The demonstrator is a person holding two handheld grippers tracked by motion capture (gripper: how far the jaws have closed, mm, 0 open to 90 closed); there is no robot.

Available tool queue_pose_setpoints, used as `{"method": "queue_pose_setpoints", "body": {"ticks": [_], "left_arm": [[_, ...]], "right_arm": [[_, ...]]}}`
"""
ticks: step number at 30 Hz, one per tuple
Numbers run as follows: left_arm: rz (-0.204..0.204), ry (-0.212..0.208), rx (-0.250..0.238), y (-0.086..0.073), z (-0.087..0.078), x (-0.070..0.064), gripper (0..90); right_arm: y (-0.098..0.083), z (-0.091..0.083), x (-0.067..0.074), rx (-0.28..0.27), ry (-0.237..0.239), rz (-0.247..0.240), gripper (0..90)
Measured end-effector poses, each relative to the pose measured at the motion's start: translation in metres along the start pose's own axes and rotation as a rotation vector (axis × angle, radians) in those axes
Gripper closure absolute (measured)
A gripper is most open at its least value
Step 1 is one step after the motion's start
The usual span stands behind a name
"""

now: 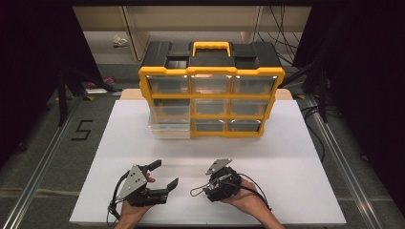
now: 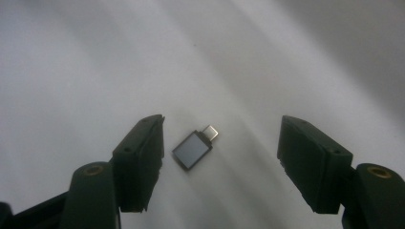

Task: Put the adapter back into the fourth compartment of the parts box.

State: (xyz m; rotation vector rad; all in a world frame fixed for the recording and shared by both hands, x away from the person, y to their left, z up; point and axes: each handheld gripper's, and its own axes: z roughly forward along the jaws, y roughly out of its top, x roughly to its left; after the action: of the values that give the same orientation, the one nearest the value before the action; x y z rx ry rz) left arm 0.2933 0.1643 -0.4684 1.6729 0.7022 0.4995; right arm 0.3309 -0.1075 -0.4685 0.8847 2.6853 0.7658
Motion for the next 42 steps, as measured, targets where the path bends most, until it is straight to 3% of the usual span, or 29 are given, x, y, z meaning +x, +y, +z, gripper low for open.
{"method": "queue_pose_setpoints", "body": {"ticks": [10,23,30,33,38,42], "left_arm": [[-0.002,0.001,-0.005,0.000,0.000,0.000,16.7],[0.004,0.007,0.010,0.000,0.000,0.000,17.0],[0.004,0.007,0.010,0.000,0.000,0.000,17.1],[0.002,0.007,0.007,0.000,0.000,0.000,17.2],[0.003,0.005,0.004,0.000,0.000,0.000,17.2],[0.005,0.005,0.009,0.000,0.000,0.000,17.2]], "right_arm": [[0.002,0.012,0.000,0.035,-0.004,-0.004,39.2],[0.002,0.006,-0.003,0.085,0.054,-0.013,65.0],[0.003,0.006,-0.004,0.092,0.070,-0.030,75.8],[0.004,0.006,-0.002,0.096,0.068,-0.036,76.1],[0.005,0.002,-0.004,0.076,0.065,-0.053,76.2],[0.011,-0.017,-0.008,-0.017,0.041,-0.026,76.2]]}}
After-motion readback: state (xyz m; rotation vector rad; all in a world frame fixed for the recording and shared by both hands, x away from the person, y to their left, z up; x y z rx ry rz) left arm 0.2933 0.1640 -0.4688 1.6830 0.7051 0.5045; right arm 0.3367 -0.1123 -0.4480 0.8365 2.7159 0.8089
